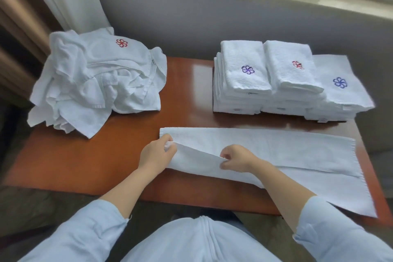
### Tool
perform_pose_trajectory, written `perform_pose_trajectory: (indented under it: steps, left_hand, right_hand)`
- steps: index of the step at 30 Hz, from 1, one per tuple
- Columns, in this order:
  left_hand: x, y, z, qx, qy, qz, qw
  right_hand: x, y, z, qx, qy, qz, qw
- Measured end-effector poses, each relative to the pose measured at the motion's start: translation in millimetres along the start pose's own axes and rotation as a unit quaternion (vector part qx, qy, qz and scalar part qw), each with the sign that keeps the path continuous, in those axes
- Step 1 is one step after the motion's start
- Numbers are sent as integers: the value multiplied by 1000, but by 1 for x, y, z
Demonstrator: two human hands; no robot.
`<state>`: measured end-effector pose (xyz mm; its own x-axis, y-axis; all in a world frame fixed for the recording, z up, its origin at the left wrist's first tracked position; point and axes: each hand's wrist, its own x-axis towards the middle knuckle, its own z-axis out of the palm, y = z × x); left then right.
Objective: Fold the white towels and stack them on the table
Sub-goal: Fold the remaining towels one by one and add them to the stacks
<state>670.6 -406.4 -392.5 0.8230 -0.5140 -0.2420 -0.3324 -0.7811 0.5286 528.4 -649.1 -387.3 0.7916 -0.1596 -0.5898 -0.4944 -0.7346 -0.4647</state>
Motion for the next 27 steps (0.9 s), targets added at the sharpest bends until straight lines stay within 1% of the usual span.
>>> perform_pose_trajectory:
  steps: [2,4,6,8,10,13,16,18,20,23,27]
  left_hand:
    - [14,2,-1,-10,17,-35,999]
    - [26,3,-2,-4,34,-58,998]
    - [36,3,-1,21,43,-70,996]
    - [44,2,2,47,50,-82,994]
    - [50,1,6,72,53,-89,992]
    - [58,3,12,117,48,-93,988]
    - [62,7,16,147,54,-98,983]
    - [63,9,18,154,78,-80,982]
    - [63,13,20,178,82,-42,980]
    - [59,25,25,168,50,20,984]
    - [48,50,41,120,-17,115,986]
  right_hand:
    - [15,3,-25,93,14,11,995]
    - [27,4,-42,129,37,22,991]
    - [39,5,-48,110,78,33,990]
    - [49,4,-47,63,105,51,991]
    - [55,5,-41,28,116,60,991]
    - [64,9,-30,12,120,49,992]
    - [67,13,-24,-3,142,33,989]
    - [67,16,-22,-9,161,21,987]
    - [64,20,-20,-11,182,1,983]
    - [54,28,-20,-6,197,-24,980]
    - [33,39,-17,-30,197,-3,980]
